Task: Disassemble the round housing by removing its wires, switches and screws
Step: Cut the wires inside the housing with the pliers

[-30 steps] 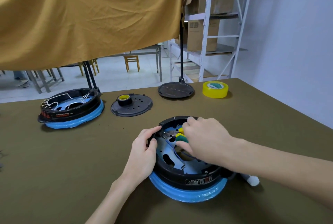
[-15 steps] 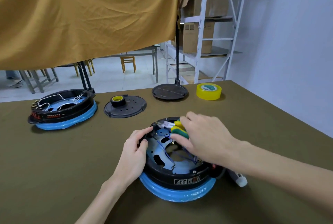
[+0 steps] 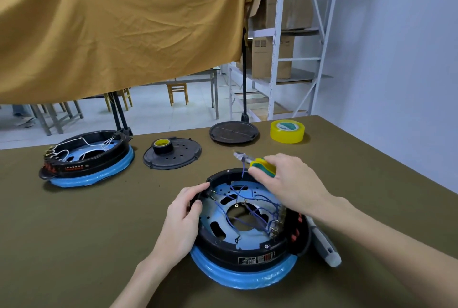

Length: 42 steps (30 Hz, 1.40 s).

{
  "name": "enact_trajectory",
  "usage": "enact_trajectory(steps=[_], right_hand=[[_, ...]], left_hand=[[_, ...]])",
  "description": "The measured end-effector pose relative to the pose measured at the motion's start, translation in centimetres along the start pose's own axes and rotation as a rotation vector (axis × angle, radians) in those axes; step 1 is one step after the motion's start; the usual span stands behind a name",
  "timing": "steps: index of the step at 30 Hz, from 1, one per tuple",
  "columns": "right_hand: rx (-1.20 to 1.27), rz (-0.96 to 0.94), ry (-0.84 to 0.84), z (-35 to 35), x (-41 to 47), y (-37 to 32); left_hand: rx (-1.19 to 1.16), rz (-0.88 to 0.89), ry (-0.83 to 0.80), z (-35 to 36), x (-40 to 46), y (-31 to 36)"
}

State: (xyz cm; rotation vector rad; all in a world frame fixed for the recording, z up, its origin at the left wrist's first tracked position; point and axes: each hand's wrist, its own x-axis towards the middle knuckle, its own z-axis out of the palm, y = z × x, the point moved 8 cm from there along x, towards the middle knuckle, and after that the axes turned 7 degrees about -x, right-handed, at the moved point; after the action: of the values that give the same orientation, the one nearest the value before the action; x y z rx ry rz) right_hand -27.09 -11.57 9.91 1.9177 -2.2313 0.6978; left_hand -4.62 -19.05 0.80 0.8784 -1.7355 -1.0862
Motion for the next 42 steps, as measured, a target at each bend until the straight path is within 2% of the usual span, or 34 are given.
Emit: enact_trajectory(steps=[2,5,7,11,15,20,23,27,31,33,38,42], right_hand=[[0.036,0.091,0.039,-0.6,0.3,1.9],[-0.222,0.179,0.075,-1.1,0.3,4.9],[-0.359,0.268,0.052,-1.1,-0.1,7.5],[-0.480,0.389,-0.061,-0.4,-1.7,12.5],[-0.473,0.396,-0.129,1.4,-3.7,14.7],[-0.442,0.437,-0.106,1.4,-4.9,14.5],[-0.315,0.352,-0.037,-0.2,-4.8,12.1],[-0.190,0.082,-0.045,-1.6,-3.5,4.8],[-0.262,-0.141,-0.209,0.8,-3.2,-2.0],[-0.332,-0.210,-0.211,1.9,-3.3,-4.1],[-0.439,-0.226,-0.122,3.3,-3.1,-6.2],[-0.447,-0.198,-0.131,3.6,-2.8,-6.2]], left_hand=[[-0.001,0.001,-0.007,-0.1,0.2,-0.1],[-0.014,0.002,-0.002,-0.1,0.3,-0.1],[-0.026,0.001,-0.003,-0.1,0.2,-0.2],[-0.032,-0.004,-0.016,0.1,0.0,-0.1],[-0.033,0.006,-0.018,0.1,0.0,-0.1],[-0.056,0.009,-0.001,0.2,0.0,-0.3],[-0.064,0.007,0.009,0.4,0.0,-0.3],[-0.051,-0.022,0.009,0.5,-0.2,-0.1],[-0.039,0.007,0.029,-0.1,-0.5,0.5],[-0.054,0.012,0.028,-0.2,-0.7,0.6],[-0.051,0.007,0.030,-0.3,-0.6,0.3],[-0.021,0.007,0.018,-0.3,-0.5,0.2]])
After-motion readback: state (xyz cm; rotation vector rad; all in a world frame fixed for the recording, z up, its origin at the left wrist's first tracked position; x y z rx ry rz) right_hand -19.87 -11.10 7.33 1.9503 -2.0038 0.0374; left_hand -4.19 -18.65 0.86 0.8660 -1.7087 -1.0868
